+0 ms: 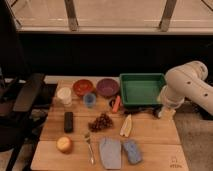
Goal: Place brush in plastic cup
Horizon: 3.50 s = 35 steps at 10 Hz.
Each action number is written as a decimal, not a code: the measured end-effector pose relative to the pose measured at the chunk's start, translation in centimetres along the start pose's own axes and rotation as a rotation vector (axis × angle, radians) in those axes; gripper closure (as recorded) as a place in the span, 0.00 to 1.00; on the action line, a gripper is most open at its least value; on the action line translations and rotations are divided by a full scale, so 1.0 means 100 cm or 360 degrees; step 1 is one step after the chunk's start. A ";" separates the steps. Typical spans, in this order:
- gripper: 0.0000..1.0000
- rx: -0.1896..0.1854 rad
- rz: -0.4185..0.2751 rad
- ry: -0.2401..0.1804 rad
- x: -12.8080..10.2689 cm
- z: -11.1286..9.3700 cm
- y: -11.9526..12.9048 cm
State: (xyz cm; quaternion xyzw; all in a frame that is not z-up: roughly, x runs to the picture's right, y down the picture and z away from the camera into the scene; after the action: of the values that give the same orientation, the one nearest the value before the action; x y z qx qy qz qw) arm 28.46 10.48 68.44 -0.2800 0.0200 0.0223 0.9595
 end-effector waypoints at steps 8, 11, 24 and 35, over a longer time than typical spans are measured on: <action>0.35 0.0006 -0.0004 0.0001 0.000 0.000 0.000; 0.35 0.0084 -0.0232 0.0061 0.002 -0.011 -0.008; 0.35 -0.0143 -0.0630 -0.0191 -0.080 0.092 -0.021; 0.35 -0.0237 -0.0619 -0.0348 -0.103 0.118 -0.018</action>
State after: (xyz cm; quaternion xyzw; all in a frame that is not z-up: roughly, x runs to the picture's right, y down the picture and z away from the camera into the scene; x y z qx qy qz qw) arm 18.61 15.00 79.89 -0.3445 -0.1399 -0.1313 0.9190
